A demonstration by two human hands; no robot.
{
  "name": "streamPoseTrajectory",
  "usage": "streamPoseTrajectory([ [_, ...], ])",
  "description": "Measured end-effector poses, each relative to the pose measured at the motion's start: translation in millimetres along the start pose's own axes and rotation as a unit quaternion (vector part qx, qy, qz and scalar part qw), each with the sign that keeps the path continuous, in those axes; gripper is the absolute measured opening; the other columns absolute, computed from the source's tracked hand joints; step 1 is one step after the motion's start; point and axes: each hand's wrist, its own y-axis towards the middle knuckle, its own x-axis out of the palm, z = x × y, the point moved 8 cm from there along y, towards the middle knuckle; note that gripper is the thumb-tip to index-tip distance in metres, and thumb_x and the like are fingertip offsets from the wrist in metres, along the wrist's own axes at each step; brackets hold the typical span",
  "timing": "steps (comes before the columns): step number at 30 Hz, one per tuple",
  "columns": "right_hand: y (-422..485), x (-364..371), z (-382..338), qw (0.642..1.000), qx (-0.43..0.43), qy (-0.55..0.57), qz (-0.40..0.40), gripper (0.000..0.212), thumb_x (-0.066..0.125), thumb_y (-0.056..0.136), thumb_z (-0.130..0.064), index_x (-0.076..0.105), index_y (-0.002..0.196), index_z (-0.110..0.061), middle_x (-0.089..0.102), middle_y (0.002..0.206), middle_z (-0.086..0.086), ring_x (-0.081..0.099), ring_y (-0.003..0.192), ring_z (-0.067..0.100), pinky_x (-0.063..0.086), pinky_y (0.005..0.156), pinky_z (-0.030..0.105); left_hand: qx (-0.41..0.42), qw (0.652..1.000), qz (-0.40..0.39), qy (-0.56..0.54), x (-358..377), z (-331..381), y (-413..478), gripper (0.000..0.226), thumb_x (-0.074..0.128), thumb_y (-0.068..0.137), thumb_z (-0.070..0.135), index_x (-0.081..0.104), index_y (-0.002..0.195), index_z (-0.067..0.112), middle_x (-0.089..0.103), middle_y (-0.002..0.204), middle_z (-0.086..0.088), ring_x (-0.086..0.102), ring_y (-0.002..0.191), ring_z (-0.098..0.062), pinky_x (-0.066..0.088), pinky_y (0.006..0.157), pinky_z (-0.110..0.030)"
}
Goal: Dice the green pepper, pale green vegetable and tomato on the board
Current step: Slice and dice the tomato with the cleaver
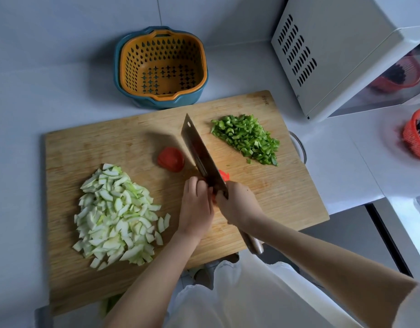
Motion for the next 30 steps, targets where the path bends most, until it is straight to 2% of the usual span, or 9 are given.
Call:
streamPoseTrajectory([
  [7,-29,-48,1,0.999,-0.038,0.032,0.021,0.027,0.042,0.092,-0.013,0.045,0.064,-0.013,0.051,0.049,0.0,0.054,0.038,0.015,0.043,0.039,0.025,0.042,0.999,0.006,0.001,-4,5,0,0.016,0.037,0.096,0.013,0.05,0.092,0.005,0.051,0.092,-0.01,0.045,0.083,-0.015,0.039,0.078,-0.025],
  [11,-39,-71,7,0.992,-0.097,-0.053,0.067,0.031,0.045,0.091,-0.016,0.039,0.061,-0.011,0.044,0.05,0.002,0.046,0.044,0.02,0.035,0.044,0.03,-0.022,0.999,0.005,-0.042,-10,-1,2,0.021,0.037,0.097,0.024,0.05,0.098,0.009,0.049,0.097,-0.003,0.045,0.086,-0.01,0.041,0.077,-0.025],
  [14,-47,-77,13,0.966,-0.166,-0.16,0.117,0.03,0.054,0.088,-0.013,0.045,0.06,-0.02,0.034,0.044,-0.009,0.033,0.037,0.013,0.022,0.038,0.016,-0.039,0.998,0.016,-0.036,-14,-2,4,0.025,0.043,0.096,0.025,0.055,0.105,0.005,0.053,0.103,-0.006,0.051,0.088,-0.011,0.043,0.073,-0.023],
  [16,-51,-78,17,0.944,-0.214,-0.211,0.137,0.007,0.06,0.079,-0.01,0.063,0.077,-0.016,0.045,0.044,-0.008,0.043,0.035,0.015,0.03,0.034,0.019,-0.067,0.996,0.031,-0.046,-20,-3,8,0.018,0.05,0.094,0.018,0.057,0.104,0.004,0.055,0.102,-0.005,0.055,0.086,-0.012,0.043,0.07,-0.019],
  [20,-51,-82,27,0.916,-0.26,-0.254,0.17,0.032,0.043,0.076,-0.02,0.069,0.092,-0.007,0.055,0.049,-0.002,0.051,0.038,0.019,0.037,0.033,0.026,-0.106,0.991,0.07,-0.042,-33,-4,13,0.016,0.059,0.085,-0.001,0.058,0.101,-0.003,0.055,0.093,-0.005,0.05,0.077,-0.013,0.037,0.067,-0.004],
  [23,-50,-83,28,0.912,-0.286,-0.235,0.177,0.031,0.045,0.075,-0.021,0.068,0.091,-0.009,0.057,0.05,-0.003,0.053,0.038,0.017,0.038,0.035,0.023,-0.12,0.984,0.077,-0.107,-39,0,16,0.015,0.059,0.084,-0.004,0.059,0.097,0.004,0.057,0.089,-0.001,0.053,0.076,-0.012,0.037,0.07,-0.004],
  [25,-48,-83,30,0.929,-0.281,-0.185,0.155,0.026,0.054,0.072,-0.019,0.069,0.092,-0.013,0.057,0.05,-0.009,0.052,0.039,0.011,0.04,0.037,0.018,-0.235,0.924,0.088,-0.29,-36,-8,16,0.014,0.055,0.09,0.001,0.06,0.091,0.015,0.062,0.085,0.002,0.059,0.079,-0.005,0.041,0.072,-0.01],
  [28,-43,-81,32,0.964,-0.246,-0.046,0.088,0.006,0.059,0.081,-0.018,0.065,0.08,-0.017,0.047,0.047,-0.011,0.042,0.04,0.007,0.033,0.041,0.014,-0.409,0.702,0.059,-0.58,-10,-10,15,0.023,0.044,0.099,0.024,0.062,0.098,0.009,0.069,0.089,-0.004,0.063,0.088,-0.016,0.047,0.08,-0.03],
  [30,-34,-76,35,0.977,-0.19,0.094,0.006,0.02,0.057,0.086,-0.01,0.054,0.066,-0.013,0.044,0.047,-0.008,0.039,0.041,0.008,0.035,0.044,0.02,-0.452,0.627,-0.01,-0.635,2,-1,17,0.045,0.034,0.1,0.042,0.057,0.116,0.007,0.066,0.111,-0.012,0.06,0.106,-0.025,0.044,0.092,-0.038],
])
